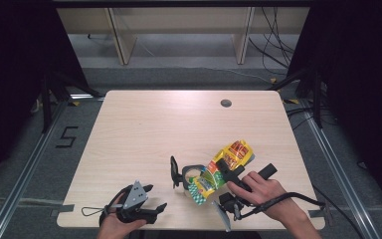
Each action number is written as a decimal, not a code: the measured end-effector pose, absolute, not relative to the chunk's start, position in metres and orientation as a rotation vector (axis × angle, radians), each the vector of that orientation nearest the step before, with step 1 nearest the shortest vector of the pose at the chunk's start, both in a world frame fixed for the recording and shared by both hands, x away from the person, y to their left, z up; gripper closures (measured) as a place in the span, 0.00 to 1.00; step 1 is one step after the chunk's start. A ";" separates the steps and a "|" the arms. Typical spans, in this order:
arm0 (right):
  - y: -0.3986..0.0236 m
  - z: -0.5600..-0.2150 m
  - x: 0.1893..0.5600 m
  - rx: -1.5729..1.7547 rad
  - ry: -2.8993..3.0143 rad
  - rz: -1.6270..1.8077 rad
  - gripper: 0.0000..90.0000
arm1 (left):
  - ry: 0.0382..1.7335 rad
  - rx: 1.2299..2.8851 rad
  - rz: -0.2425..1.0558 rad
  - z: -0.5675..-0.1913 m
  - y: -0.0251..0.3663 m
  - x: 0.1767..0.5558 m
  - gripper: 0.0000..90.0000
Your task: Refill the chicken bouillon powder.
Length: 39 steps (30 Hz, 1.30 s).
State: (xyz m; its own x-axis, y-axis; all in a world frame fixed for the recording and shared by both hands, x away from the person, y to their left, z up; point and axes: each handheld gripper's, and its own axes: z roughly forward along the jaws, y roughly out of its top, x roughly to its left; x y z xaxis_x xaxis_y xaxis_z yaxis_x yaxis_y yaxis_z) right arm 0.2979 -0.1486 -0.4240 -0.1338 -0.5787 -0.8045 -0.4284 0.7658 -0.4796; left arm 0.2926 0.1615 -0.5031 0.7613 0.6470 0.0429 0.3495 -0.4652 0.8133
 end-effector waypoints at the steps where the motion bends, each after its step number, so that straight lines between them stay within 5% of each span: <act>1: -0.149 -0.425 0.297 -0.765 1.777 -0.145 0.59 | 0.737 2.083 0.428 -0.503 0.161 0.293 0.26; 39: -0.146 -0.425 0.295 -0.791 1.760 -0.159 0.59 | 0.757 2.062 0.423 -0.504 0.159 0.291 0.26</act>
